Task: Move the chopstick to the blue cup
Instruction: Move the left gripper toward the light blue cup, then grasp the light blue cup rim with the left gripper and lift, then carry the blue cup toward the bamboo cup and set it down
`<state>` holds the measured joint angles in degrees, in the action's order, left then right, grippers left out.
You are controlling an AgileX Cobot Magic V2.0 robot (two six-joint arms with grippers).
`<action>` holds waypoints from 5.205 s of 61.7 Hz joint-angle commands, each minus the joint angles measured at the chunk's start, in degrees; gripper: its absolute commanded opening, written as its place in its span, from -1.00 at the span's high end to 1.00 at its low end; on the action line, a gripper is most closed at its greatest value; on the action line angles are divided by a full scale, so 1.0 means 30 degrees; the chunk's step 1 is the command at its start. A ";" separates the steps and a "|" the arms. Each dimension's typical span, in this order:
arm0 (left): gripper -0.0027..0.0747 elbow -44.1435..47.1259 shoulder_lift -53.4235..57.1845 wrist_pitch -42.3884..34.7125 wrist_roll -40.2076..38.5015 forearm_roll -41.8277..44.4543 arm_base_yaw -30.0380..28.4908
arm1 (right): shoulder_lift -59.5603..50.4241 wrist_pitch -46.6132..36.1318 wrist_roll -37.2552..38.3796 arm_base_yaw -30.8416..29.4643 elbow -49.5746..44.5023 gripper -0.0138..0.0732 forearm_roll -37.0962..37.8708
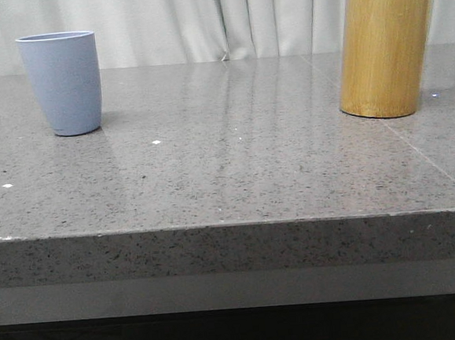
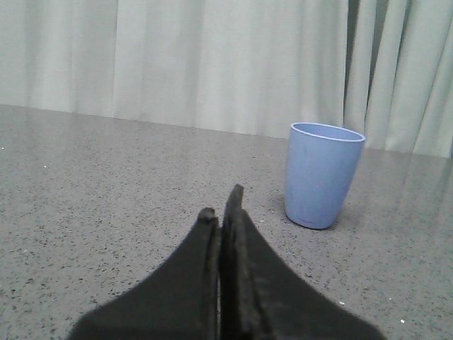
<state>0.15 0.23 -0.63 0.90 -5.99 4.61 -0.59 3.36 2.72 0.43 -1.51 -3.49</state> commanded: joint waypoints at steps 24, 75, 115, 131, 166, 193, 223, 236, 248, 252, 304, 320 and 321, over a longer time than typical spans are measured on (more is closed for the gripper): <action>0.98 0.0245 0.0428 -0.1608 -0.0144 0.0010 -0.0095 | -0.0390 -0.1676 -0.0063 -0.0101 0.0064 0.84 -0.0089; 0.98 -0.4630 -0.0068 0.0211 -0.0144 0.0010 -0.0095 | -0.0124 0.1588 -0.0063 -0.0102 0.4163 0.84 -0.0072; 0.98 -1.5874 -0.8874 0.9556 -0.0144 -0.0218 -0.0095 | 0.7814 0.9186 -0.0417 -0.0102 1.4563 0.84 -0.0001; 0.98 -1.5318 -1.0922 0.9547 -0.0144 -0.0218 -0.0095 | 1.0029 0.9714 -0.0417 -0.0102 1.4458 0.84 -0.0102; 0.28 -1.5576 -1.4250 0.8601 0.1027 -0.0613 0.0372 | 1.1628 1.1576 -0.1520 -0.0102 1.4401 -0.43 -0.0474; -0.13 -2.2444 -2.0931 1.1651 0.1079 0.0343 0.3463 | 1.1628 1.1753 -0.1520 -0.0102 1.4401 -0.56 -0.0474; -0.13 -3.1244 -2.9969 1.7803 0.1079 0.2354 0.3463 | 1.1628 1.1658 -0.1520 -0.0102 1.4401 -0.56 -0.0474; -0.13 -3.3566 -3.2522 1.9218 0.1079 0.2852 0.3463 | 1.1628 1.1658 -0.1520 -0.0102 1.4401 -0.56 -0.0474; -0.13 -3.4774 -3.4079 2.0049 0.1079 0.3007 0.3463 | 1.1628 1.1658 -0.1520 -0.0102 1.4401 -0.56 -0.0474; -0.11 -3.4926 -3.4330 2.0103 0.0996 0.3007 0.3463 | 1.1628 1.1658 -0.1520 -0.0102 1.4401 -0.56 -0.0474; 0.98 -3.7228 -3.4493 2.1168 0.0996 0.2939 0.6230 | 1.1628 1.1658 -0.1520 -0.0102 1.4401 -0.56 -0.0474; 0.98 -4.0873 -3.5915 2.2276 0.0996 0.2713 0.8543 | 1.1628 1.1661 -0.1520 -0.0102 1.4401 -0.56 -0.0493; 0.98 -4.1109 -3.6062 2.2414 0.0996 0.2616 0.8621 | 1.1628 1.1661 -0.1520 -0.0102 1.4401 -0.56 -0.0493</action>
<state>-118.23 -108.67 67.56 4.16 2.54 28.89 33.89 42.11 -1.40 0.43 40.17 -4.70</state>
